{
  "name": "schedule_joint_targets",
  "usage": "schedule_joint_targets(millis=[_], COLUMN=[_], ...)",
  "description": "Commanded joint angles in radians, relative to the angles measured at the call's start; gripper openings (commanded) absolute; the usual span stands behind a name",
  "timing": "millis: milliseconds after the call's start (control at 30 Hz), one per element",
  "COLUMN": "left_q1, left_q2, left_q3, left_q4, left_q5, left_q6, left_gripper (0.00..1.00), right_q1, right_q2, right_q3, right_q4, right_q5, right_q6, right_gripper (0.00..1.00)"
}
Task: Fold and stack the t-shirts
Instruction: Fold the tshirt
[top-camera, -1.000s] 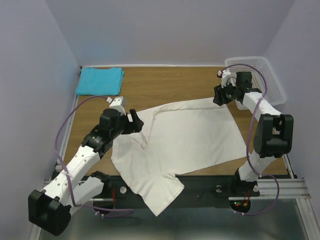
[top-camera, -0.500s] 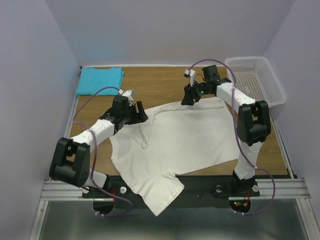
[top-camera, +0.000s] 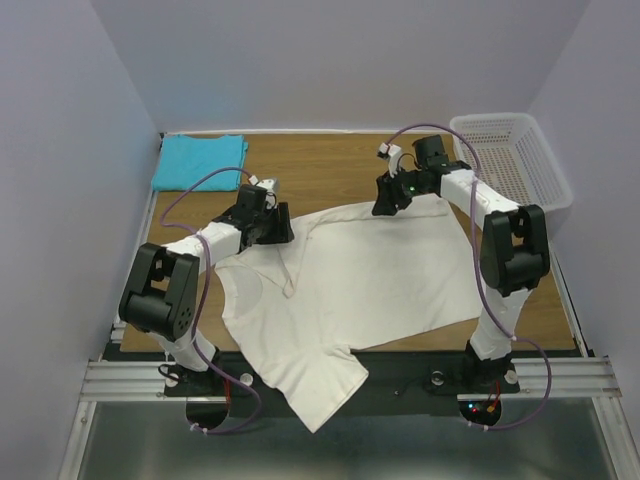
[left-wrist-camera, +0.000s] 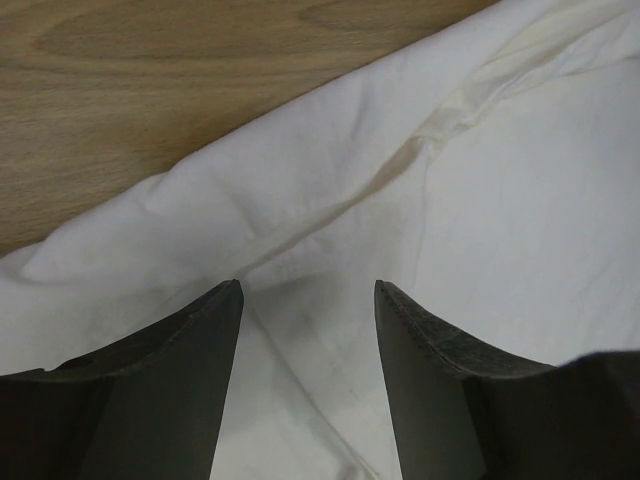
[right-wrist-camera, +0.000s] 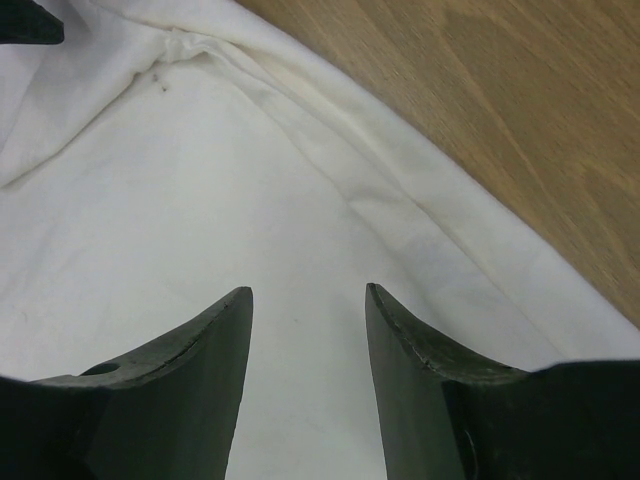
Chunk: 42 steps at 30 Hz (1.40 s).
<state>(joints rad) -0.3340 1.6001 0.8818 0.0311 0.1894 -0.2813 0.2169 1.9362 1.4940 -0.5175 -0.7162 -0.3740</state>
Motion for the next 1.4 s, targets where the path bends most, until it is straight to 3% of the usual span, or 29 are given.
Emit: schedule_joint_targets(millis=[0, 600, 700, 800, 967, 1367], left_q1=[-0.013, -0.031, -0.031, -0.033, -0.033, -0.031], left_q2=[0.026, 0.072, 0.087, 0.098, 0.072, -0.009], left_q3=[0.068, 0.132, 0.135, 0.138, 0.132, 0.121], left_q4=[-0.013, -0.091, -0.092, -0.094, -0.094, -0.125], left_q5=[-0.021, -0.105, -0.055, -0.016, -0.001, 0.05], left_q6=[0.039, 0.1, 0.108, 0.111, 0.12, 0.142], left_gripper=[0.64, 0.59, 0.49, 0.23, 0.0, 0.0], right_q1=[-0.019, -0.077, -0.088, -0.112, -0.175, -0.192], right_q2=[-0.075, -0.129, -0.132, -0.141, -0.128, -0.046], right_q3=[-0.011, -0.055, -0.052, -0.043, -0.003, 0.032], right_q4=[0.007, 0.013, 0.016, 0.017, 0.022, 0.028], right_q5=[0.011, 0.001, 0.035, 0.101, 0.278, 0.57], right_q6=[0.012, 0.018, 0.023, 0.024, 0.05, -0.006], right_gripper=[0.55, 0.55, 0.55, 0.55, 0.54, 0.5])
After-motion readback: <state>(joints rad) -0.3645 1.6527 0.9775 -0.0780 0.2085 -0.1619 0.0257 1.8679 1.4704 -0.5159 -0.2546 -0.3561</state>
